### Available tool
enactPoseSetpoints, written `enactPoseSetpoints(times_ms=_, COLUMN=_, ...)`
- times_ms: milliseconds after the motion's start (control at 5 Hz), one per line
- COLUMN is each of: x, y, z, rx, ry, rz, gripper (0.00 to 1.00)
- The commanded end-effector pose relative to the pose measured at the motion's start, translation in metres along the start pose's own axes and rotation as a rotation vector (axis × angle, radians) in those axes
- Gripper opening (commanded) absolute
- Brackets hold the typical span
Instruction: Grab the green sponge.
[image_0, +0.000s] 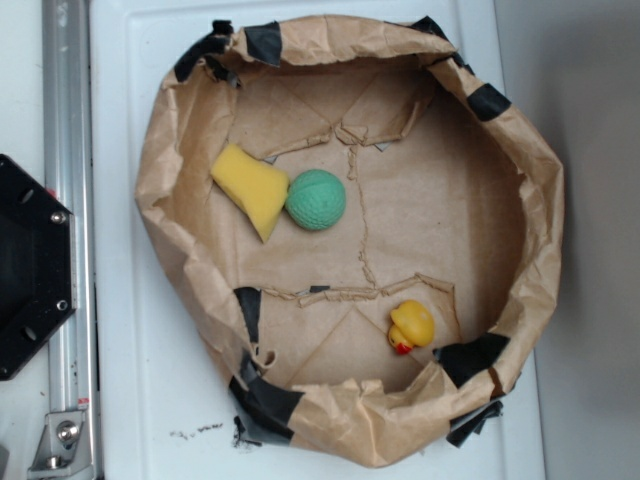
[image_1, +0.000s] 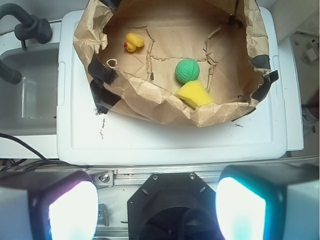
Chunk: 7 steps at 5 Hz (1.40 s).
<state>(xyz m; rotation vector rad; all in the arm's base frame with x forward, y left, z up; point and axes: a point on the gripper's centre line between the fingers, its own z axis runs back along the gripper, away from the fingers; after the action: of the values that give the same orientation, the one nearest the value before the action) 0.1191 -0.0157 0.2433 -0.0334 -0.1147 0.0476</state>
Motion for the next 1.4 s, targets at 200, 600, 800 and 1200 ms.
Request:
enactPoseSetpoints(times_ms=200, x=0.045, y=0.025, z=-0.035, rx=0.136, ry=-0.009, rz=0.032, gripper=1.0)
enactPoseSetpoints(times_ms=600, x=0.093, y=0.048, z=-0.092, rx=0.082, ry=0.055, rz=0.008, gripper=1.0)
enactPoseSetpoints(times_ms=800, x=0.101, y=0.057, z=-0.146, rx=0.032, ry=0.142, rz=-0.06, gripper=1.0)
enactPoseSetpoints(times_ms=1200, x=0.076, y=0.045, z=-0.213, rx=0.114, ry=0.18, rz=-0.413, gripper=1.0)
